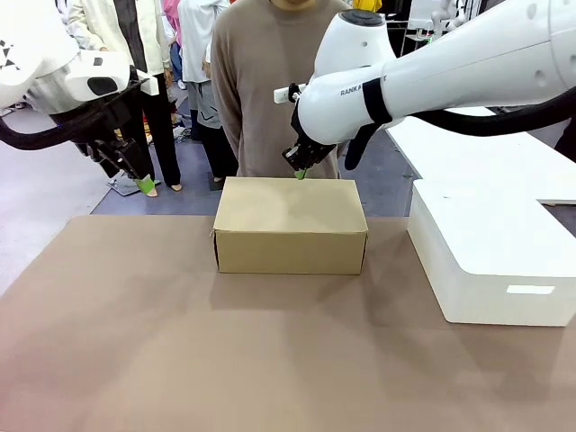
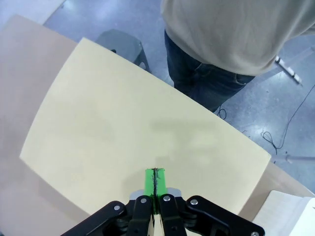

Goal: Pack the shoes into the box.
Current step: Press down on the lid of the Shoes Box.

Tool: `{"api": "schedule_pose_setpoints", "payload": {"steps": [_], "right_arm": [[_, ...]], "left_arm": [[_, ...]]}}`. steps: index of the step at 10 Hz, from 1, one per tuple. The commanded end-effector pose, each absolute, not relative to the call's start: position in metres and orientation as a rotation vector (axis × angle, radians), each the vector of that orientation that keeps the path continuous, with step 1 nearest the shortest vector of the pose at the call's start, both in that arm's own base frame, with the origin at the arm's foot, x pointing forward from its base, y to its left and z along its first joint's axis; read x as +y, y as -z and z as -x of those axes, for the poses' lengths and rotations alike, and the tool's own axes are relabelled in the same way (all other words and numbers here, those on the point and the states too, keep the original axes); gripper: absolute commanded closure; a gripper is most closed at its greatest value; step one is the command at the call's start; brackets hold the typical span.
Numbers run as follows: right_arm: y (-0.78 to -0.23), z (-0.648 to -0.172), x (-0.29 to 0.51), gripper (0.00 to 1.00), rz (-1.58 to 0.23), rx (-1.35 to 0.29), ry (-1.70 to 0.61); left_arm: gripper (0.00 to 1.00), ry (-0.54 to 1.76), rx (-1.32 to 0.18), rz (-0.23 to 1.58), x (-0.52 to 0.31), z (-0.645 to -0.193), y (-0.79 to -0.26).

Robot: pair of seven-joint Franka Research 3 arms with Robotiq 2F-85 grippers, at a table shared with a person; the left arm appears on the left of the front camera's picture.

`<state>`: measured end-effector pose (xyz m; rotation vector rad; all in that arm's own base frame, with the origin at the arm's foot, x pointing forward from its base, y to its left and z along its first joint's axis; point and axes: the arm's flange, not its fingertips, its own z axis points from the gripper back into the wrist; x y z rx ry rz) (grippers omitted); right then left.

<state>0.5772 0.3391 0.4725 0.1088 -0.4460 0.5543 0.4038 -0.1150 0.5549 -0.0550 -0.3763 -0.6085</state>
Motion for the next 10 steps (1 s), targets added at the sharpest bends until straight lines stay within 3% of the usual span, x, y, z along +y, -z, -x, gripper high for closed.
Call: {"api": "schedule_pose_setpoints", "payload": {"steps": [1,6,10], "right_arm": [[-0.463,-0.585,0.352,1.00,-0.070,-0.471,-0.504],[-0.426,-0.600,0.357,1.00,-0.031,-0.512,-0.450],[-0.409,-0.604,0.359,1.00,-0.033,-0.467,-0.448]], "left_arm": [[0.00,0.586,-0.365,0.087,-0.114,-0.405,-0.548],[0.00,0.620,-0.499,0.213,-0.110,-0.409,-0.540],[0.00,0.613,-0.491,0.197,-0.117,-0.410,-0.544]]}}
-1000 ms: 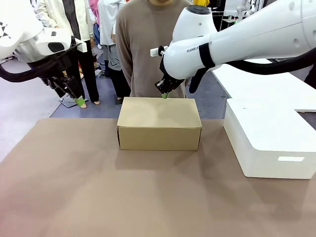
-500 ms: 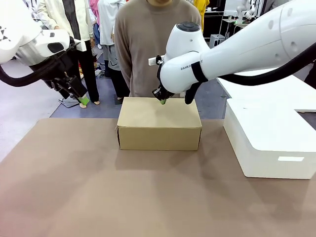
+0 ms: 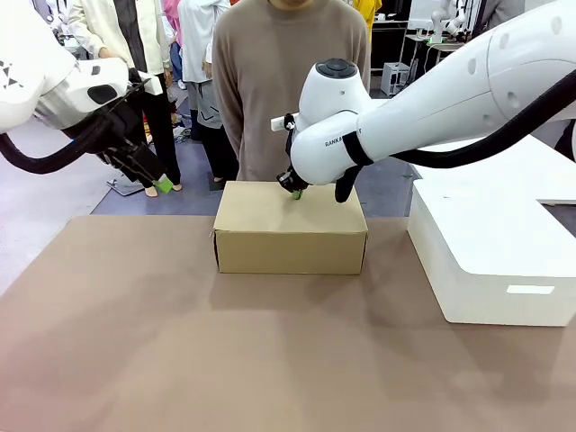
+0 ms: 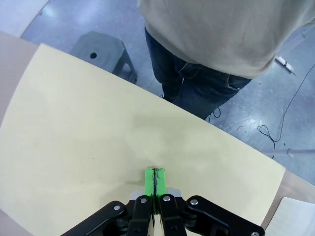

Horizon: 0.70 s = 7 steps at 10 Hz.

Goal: Pack the shoes into the box.
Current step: Press down on the lid of the Shoes Box.

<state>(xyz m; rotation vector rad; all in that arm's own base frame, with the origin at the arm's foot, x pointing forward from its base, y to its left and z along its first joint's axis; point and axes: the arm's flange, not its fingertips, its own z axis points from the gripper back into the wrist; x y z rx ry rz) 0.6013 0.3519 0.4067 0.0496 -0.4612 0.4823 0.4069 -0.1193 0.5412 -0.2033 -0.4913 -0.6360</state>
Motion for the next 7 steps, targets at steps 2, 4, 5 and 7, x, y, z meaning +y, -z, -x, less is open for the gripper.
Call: {"api": "schedule_pose_setpoints", "payload": {"steps": [2,4,5,7], "right_arm": [[-0.425,-0.598,0.352,1.00,-0.051,-0.475,-0.458],[-0.455,-0.581,0.342,1.00,-0.054,-0.511,-0.476],[-0.471,-0.572,0.337,1.00,-0.055,-0.517,-0.491],[-0.490,-0.554,0.333,1.00,-0.071,-0.516,-0.531]], "left_arm": [[0.00,0.613,-0.491,0.197,-0.117,-0.410,-0.544],[0.00,0.613,-0.491,0.197,-0.117,-0.410,-0.544],[0.00,0.613,-0.491,0.197,-0.117,-0.410,-0.544],[0.00,0.613,-0.491,0.197,-0.117,-0.410,-0.544]]}}
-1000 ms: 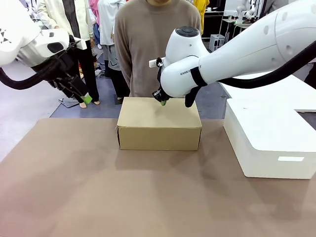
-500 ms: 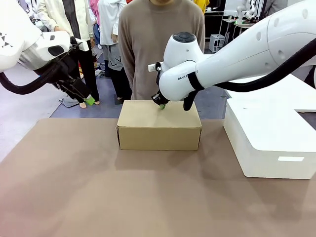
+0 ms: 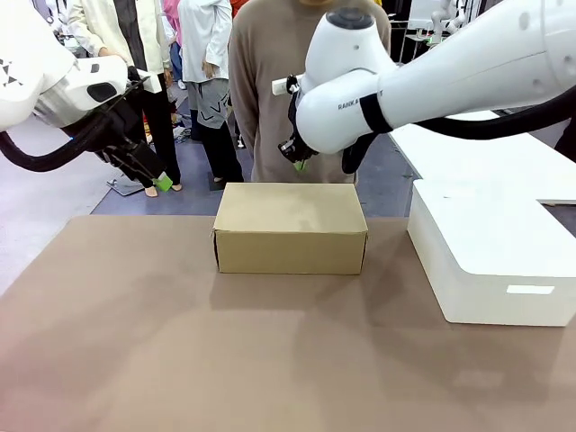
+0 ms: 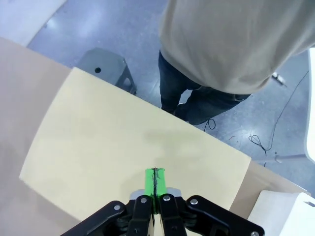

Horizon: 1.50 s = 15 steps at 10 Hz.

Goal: Pack the shoes into the box.
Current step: Press down on the lid of the Shoes Box.

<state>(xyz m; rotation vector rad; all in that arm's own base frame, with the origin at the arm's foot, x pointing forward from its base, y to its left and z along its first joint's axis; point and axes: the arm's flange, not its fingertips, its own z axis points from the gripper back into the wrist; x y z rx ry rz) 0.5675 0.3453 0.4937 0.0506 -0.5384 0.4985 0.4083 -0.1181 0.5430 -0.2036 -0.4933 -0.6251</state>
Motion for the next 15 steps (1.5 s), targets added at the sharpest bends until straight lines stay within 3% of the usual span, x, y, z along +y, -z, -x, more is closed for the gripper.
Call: {"api": "schedule_pose_setpoints", "payload": {"steps": [1,5,10,15], "right_arm": [[-0.496,-0.547,0.329,1.00,-0.077,-0.510,-0.545],[-0.531,-0.480,0.284,1.00,-0.113,-0.471,-0.729],[-0.547,-0.410,0.211,0.00,-0.096,-0.404,-0.758],[-0.538,-0.364,0.174,0.00,-0.097,-0.419,-0.717]], "left_arm": [[0.00,0.613,-0.491,0.197,-0.117,-0.410,-0.544],[0.00,0.613,-0.491,0.197,-0.117,-0.410,-0.544],[0.00,0.613,-0.491,0.197,-0.117,-0.410,-0.544],[0.00,0.613,-0.491,0.197,-0.117,-0.410,-0.544]]}}
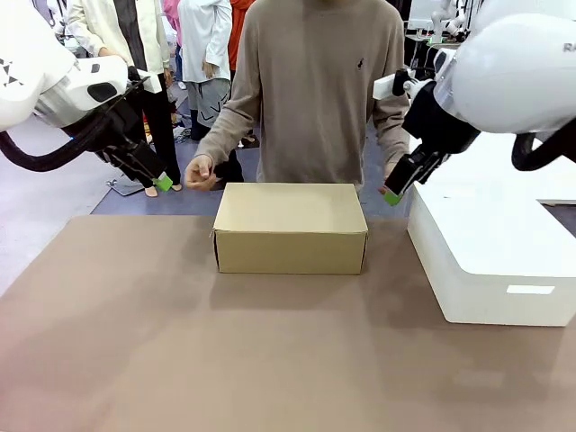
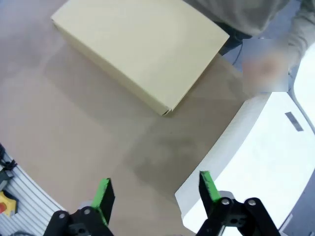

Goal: Pack the shoes into the box.
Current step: Press down on the lid of the Shoes Box.

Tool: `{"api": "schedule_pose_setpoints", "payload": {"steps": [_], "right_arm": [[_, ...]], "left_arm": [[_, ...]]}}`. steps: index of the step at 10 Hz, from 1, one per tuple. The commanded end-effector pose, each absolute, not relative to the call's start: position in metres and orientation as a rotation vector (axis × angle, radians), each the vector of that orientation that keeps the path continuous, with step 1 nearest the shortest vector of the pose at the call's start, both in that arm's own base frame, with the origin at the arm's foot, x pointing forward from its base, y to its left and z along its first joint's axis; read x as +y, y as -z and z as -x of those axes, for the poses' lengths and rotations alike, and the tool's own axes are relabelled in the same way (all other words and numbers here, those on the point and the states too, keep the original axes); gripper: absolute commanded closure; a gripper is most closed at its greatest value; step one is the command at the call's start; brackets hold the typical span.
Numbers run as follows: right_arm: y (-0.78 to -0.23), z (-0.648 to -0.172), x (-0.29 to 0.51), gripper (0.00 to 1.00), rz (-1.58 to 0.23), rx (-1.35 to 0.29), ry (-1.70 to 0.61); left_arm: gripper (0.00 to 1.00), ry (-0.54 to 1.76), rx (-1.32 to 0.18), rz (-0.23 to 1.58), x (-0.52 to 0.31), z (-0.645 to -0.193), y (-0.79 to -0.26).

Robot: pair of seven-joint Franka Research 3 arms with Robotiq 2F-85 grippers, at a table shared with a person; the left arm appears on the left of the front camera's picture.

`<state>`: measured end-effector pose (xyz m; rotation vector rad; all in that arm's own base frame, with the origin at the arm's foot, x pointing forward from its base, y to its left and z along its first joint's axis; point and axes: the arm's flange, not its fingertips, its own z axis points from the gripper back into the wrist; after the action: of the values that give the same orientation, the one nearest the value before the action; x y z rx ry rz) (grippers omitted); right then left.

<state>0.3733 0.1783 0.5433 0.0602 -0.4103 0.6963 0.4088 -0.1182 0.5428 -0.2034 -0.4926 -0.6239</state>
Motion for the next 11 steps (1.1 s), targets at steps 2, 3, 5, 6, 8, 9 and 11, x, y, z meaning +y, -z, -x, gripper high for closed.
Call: {"api": "schedule_pose_setpoints", "payload": {"steps": [2,3,5,6,8,9,11], "right_arm": [[-0.533,-0.351,0.168,0.00,-0.093,-0.417,-0.709],[-0.529,-0.345,0.165,0.00,-0.095,-0.418,-0.701],[-0.523,-0.340,0.163,0.00,-0.100,-0.411,-0.693],[-0.523,-0.341,0.164,0.00,-0.124,-0.433,-0.685],[-0.528,-0.346,0.166,0.00,-0.060,-0.403,-0.695],[-0.528,-0.346,0.166,0.00,-0.060,-0.403,-0.695],[-0.528,-0.346,0.166,0.00,-0.060,-0.403,-0.695]], "left_arm": [[0.00,0.613,-0.491,0.197,-0.117,-0.410,-0.544],[0.00,0.613,-0.491,0.197,-0.117,-0.410,-0.544],[0.00,0.613,-0.491,0.197,-0.117,-0.410,-0.544],[0.00,0.613,-0.491,0.197,-0.117,-0.410,-0.544],[0.00,0.613,-0.491,0.197,-0.117,-0.410,-0.544],[0.00,0.613,-0.491,0.197,-0.117,-0.410,-0.544],[0.00,0.613,-0.491,0.197,-0.117,-0.410,-0.544]]}}
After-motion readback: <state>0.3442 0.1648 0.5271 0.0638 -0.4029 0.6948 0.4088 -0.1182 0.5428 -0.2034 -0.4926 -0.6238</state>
